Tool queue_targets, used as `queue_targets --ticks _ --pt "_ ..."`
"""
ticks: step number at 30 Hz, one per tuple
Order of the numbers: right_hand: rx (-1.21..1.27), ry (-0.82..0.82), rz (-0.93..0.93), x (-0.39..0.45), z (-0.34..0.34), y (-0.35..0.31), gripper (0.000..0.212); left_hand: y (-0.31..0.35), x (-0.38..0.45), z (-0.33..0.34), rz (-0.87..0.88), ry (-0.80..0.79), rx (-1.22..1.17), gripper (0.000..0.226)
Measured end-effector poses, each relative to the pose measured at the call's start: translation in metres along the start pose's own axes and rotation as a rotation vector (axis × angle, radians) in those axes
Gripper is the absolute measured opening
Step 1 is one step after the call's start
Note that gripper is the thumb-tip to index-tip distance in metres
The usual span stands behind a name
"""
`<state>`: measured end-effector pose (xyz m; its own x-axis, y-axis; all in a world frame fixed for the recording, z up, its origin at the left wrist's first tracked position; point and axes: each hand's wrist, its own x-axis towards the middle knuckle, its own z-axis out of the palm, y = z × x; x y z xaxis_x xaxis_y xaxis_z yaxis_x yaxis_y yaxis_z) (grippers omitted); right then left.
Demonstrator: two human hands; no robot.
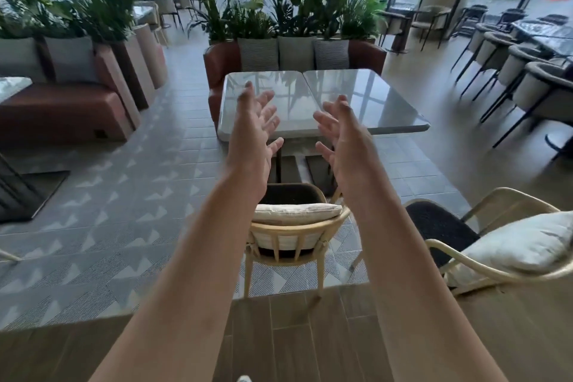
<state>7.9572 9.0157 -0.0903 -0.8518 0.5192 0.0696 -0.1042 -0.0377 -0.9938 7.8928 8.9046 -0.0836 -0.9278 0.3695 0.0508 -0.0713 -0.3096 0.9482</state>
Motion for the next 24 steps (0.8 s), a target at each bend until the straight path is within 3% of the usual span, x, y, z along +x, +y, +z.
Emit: queue_targets --ticks 9,24 --pt "-0.006 0.189 -0.007 -0.029 -0.024 -0.01 0.055 -0.014 -0.007 0.025 -0.115 -0.189 -0.101 0.064" --pt "0.016 0.62 -0.002 -0.032 -0.002 0.004 0.058 -0.011 0.041 0.025 -0.21 -0.561 -0.016 0.061"
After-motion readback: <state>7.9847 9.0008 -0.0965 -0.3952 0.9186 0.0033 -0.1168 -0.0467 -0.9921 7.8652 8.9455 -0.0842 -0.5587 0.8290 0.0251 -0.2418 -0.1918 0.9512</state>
